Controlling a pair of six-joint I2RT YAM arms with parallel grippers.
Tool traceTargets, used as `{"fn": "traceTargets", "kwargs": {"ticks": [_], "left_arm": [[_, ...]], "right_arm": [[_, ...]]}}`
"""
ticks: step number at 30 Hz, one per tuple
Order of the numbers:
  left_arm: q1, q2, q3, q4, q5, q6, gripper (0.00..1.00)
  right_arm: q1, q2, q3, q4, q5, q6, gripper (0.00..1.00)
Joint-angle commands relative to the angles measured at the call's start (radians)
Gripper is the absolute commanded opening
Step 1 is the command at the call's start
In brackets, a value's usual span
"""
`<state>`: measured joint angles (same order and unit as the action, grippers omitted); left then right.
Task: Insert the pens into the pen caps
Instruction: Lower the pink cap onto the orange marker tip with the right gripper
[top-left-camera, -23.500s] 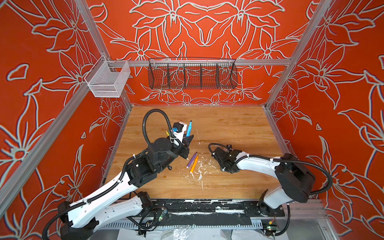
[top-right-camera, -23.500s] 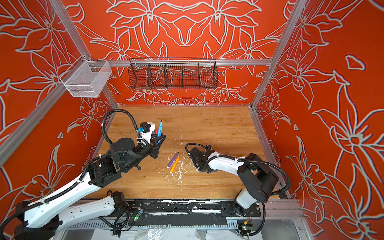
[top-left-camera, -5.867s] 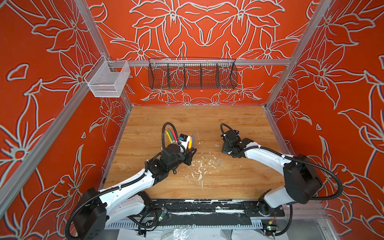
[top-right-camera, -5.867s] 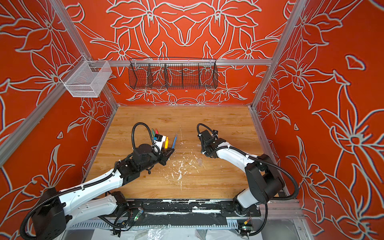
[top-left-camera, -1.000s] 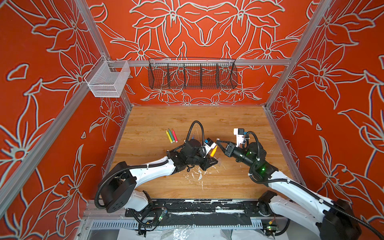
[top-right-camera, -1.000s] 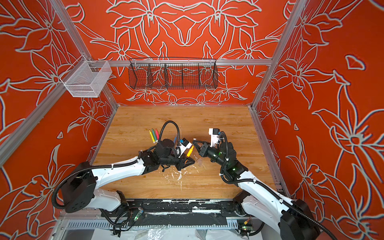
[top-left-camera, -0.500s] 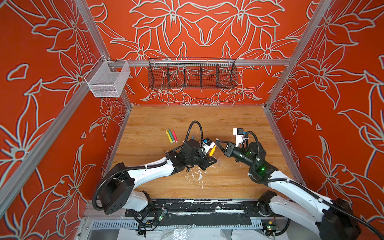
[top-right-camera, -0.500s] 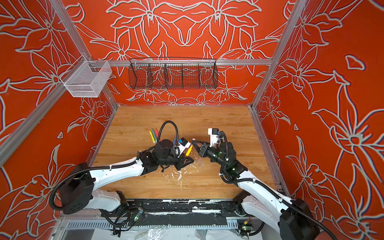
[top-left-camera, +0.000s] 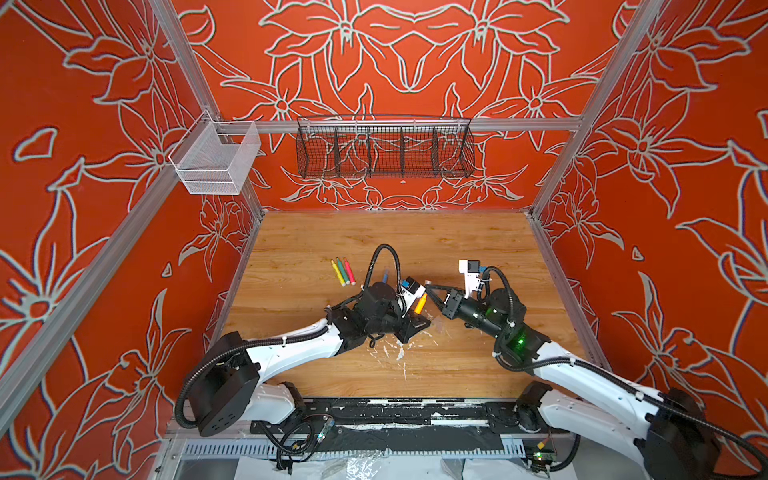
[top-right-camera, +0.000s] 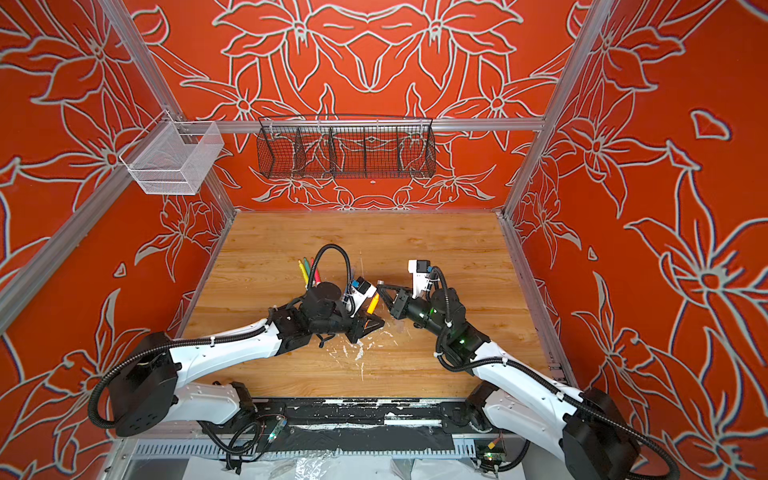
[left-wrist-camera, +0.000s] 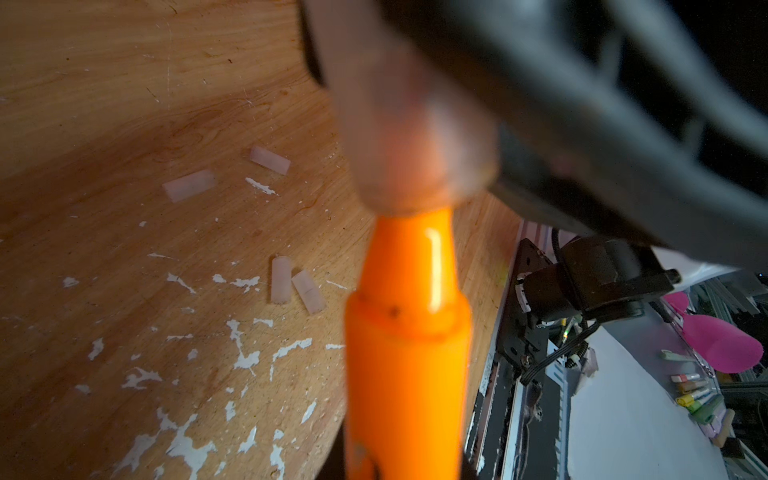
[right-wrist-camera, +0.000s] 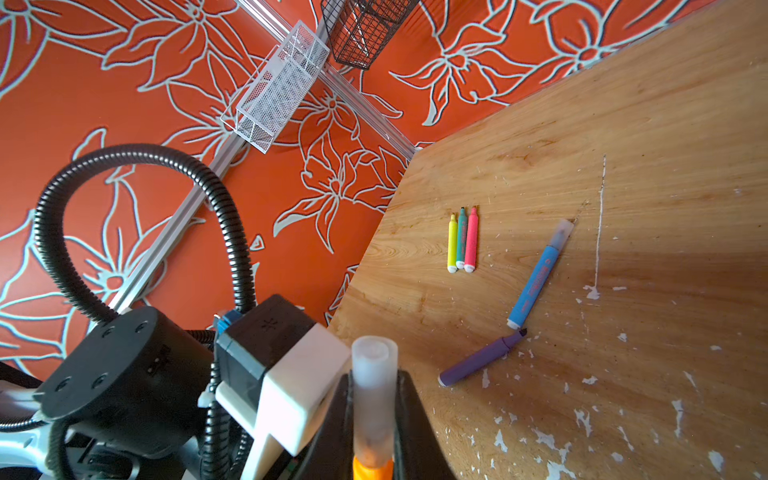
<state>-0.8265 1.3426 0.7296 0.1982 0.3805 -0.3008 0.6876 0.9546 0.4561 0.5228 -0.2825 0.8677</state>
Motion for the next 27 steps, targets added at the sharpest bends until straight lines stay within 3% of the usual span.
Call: {"fn": "traceTargets", "kwargs": {"ticks": [1, 9, 24, 27], "left_arm": [[0.005, -0.02, -0.02, 0.107, -0.001, -0.056, 0.0], [0.031, -0.014, -0.045, 0.171, 0.026, -0.116, 0.0], [0.033, -0.009, -0.071, 0.235, -0.008, -0.149, 0.0], [0.034, -0.026, -0.071, 0.218, -0.023, -0.135, 0.0]], "right_arm": [[0.045, 0.011, -0.023, 0.076, -0.048, -0.015, 0.0], [0.071, 0.047, -0.063, 0.196, -0.059, -0.008, 0.0], [0.164, 0.096, -0.027, 0.158, -0.018, -0.039, 0.0], [0.175, 0.108, -0.02, 0.153, -0.024, -0.049, 0.13]]}}
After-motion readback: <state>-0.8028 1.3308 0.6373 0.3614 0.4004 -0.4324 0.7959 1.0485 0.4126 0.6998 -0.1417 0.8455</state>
